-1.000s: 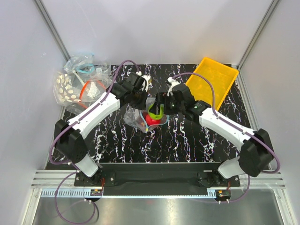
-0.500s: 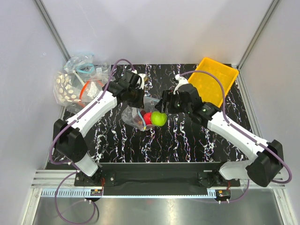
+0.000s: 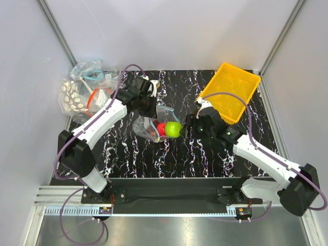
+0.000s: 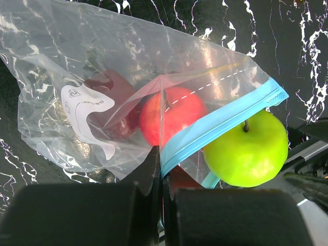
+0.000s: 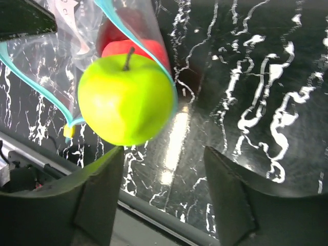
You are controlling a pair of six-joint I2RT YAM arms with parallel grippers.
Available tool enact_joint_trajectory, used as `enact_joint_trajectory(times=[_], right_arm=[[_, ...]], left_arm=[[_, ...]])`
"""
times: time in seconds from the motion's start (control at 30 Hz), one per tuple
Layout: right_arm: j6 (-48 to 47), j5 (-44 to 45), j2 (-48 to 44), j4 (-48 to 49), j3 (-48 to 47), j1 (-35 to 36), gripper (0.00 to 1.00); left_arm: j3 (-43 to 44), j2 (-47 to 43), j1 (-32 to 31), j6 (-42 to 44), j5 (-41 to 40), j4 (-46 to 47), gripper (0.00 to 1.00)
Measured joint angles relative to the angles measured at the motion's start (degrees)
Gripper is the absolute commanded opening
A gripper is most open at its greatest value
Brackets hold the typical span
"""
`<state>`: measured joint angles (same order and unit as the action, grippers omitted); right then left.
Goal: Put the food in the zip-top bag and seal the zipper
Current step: Place the fake fruit in the zipper food storage bag.
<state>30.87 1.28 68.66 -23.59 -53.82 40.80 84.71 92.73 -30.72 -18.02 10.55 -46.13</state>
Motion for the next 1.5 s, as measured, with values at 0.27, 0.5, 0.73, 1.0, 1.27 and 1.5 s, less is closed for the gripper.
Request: enact_joint_trajectory(times=[0.27, 0.5, 0.73, 1.0, 1.27, 1.5], right_arm=[[1.07, 3.28, -7.41, -0.31, 4.00, 0.00, 0.25], [1.14, 2.73, -0.28, 2.56, 4.31, 0.02, 0.16], [1.20, 0.22, 12.72, 6.95, -4.87, 2.19, 0.16], [1.77, -0.81, 15.58, 12.76, -10.67, 3.19, 0.18], [1.46, -0.87, 13.31, 11.80, -8.70, 3.19, 0.20], [0.22, -1.03, 2.32, 7.82, -3.45, 3.39, 0.20]], left_arm=[[0.00, 0.00, 0.02, 0.00, 0.00, 0.02, 0.00], [0.00, 0.00, 0.04, 0.00, 0.02, 0.02, 0.00], [0.00, 0.02, 0.04, 0.00, 0.11, 0.20, 0.00], [0.00, 0.02, 0.04, 0.00, 0.61, 0.26, 0.00], [0.00, 0.02, 0.04, 0.02, 0.74, 0.37, 0.00], [0.00, 0.02, 0.07, 0.02, 0.76, 0.37, 0.00]])
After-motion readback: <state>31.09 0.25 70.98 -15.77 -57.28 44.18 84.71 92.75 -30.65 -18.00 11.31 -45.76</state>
